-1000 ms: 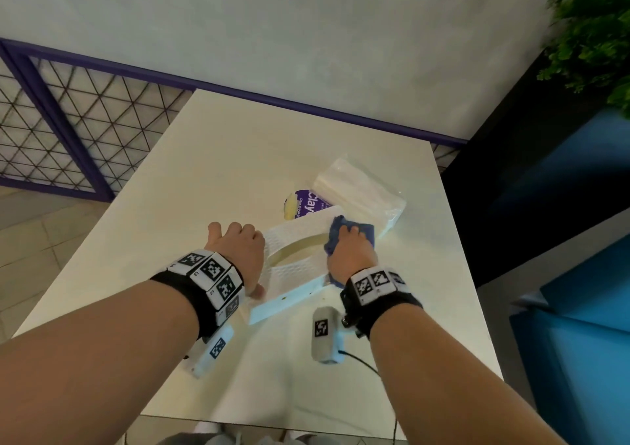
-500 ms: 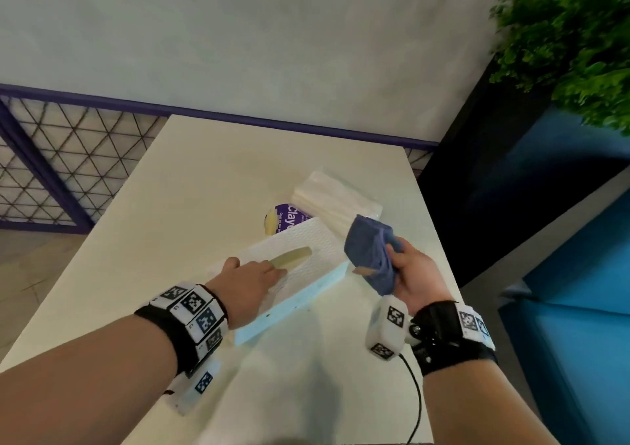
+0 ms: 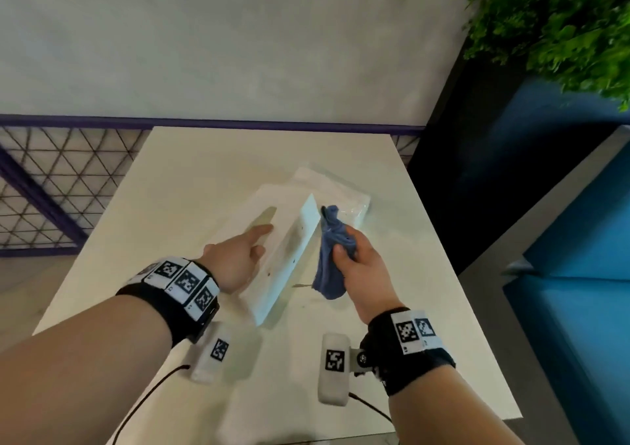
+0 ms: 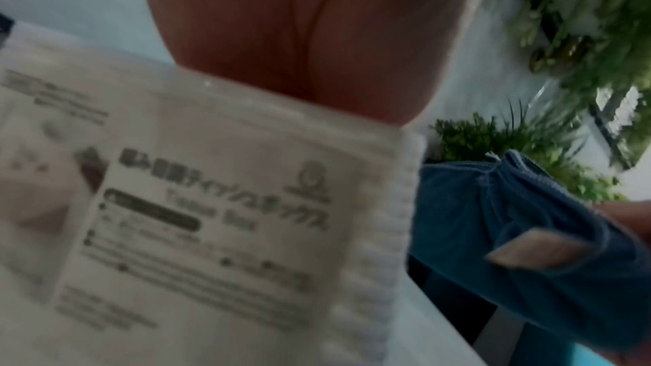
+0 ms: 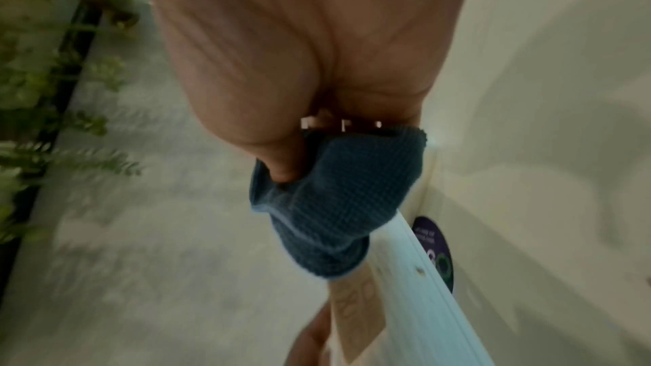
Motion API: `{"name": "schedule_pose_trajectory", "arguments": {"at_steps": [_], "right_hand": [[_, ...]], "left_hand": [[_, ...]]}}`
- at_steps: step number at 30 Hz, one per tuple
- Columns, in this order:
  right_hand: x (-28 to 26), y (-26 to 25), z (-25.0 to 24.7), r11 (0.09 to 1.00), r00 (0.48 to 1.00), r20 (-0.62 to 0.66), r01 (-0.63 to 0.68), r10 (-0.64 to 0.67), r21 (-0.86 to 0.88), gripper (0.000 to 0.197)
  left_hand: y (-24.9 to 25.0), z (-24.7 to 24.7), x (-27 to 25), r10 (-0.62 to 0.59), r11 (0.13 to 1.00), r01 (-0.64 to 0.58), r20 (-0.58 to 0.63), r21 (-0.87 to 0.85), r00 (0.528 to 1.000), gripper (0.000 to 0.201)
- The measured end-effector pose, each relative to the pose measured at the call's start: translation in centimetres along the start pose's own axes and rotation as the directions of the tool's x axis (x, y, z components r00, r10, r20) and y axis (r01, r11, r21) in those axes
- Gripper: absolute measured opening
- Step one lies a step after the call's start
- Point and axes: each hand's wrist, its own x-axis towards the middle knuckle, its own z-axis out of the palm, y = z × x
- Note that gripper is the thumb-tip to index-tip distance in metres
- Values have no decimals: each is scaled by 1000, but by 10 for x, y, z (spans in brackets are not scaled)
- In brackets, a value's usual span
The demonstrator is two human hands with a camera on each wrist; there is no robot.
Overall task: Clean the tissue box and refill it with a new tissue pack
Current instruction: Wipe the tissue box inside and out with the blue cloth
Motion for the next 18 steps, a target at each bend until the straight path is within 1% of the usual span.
{"name": "schedule_pose_trajectory", "arguments": {"at_steps": [1,3,5,6,7,9,10,14,16,18], "right_hand": [[-2,-5,10,999,999,36,22,-21,-25,39],[-12,-6,36,995,979,188,88,-77,-48,48],[-25,0,65,962,919,362,223,-153,-159,60],[-28,3,74,938,897,408,275,-171,-211,65],[-25,4,78,918,886,430,305,-177,-251,68],[-7,-2,74,901,887,432,310,-160,-303,71],[8,-7,69,893,898,414,302,-149,-334,72],[65,-41,53,836,952,293,233,-91,-496,69],[69,-52,56,827,956,279,229,-92,-513,67],[53,-56,65,823,935,336,279,-115,-495,65]], "left_hand": [[0,-4,2,4,999,-6,-35,-52,999,46],[4,-11,2,31,986,-45,-89,-163,996,46],[7,-16,0,76,967,-99,-105,-234,992,43],[6,-18,-2,81,956,-108,-108,-273,991,42],[4,-20,-5,70,940,-103,-112,-324,991,41],[-2,-23,-12,47,909,-97,-130,-406,990,42],[-4,-24,-16,46,902,-99,-135,-421,990,43],[-7,-23,-24,54,867,-124,-155,-483,986,41],[-6,-23,-22,33,846,-125,-183,-518,983,40],[-6,-26,-17,-4,823,-128,-232,-554,973,41]]}}
